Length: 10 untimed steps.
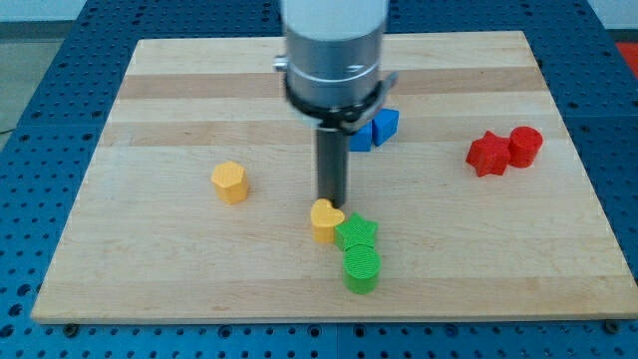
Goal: Slide yellow heart down and left
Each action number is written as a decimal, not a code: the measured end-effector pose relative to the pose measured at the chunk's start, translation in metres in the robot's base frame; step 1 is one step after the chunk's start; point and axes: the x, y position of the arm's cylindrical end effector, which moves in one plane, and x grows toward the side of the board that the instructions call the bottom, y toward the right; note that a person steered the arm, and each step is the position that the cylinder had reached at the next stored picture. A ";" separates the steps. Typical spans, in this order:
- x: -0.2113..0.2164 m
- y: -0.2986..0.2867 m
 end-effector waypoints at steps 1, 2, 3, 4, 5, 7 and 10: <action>0.003 -0.056; 0.000 -0.067; -0.032 -0.026; -0.030 0.015; -0.011 0.024; 0.037 0.007; 0.061 -0.040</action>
